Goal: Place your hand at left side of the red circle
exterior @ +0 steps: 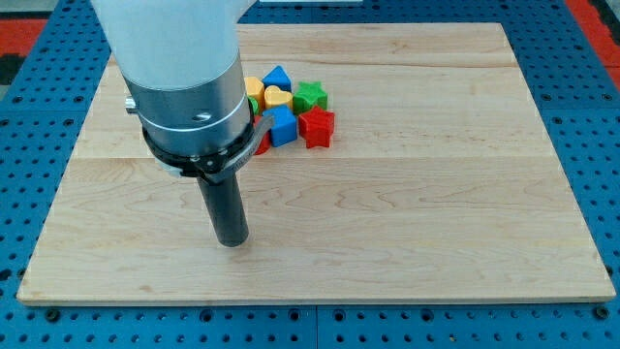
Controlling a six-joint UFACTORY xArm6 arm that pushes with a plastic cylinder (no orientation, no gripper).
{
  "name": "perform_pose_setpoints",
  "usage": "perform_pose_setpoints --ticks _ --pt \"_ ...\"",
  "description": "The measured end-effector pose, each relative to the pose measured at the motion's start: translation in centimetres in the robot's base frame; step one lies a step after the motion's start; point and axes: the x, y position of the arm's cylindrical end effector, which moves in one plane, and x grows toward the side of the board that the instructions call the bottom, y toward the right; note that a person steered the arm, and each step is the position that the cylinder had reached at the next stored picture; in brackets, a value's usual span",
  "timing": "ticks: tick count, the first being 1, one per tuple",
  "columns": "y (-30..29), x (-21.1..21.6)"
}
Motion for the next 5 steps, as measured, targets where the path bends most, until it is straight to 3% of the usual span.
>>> perform_pose_setpoints --ticks 3,5 --pt "0.9 -6.2" --pt "-5.5 -6.6"
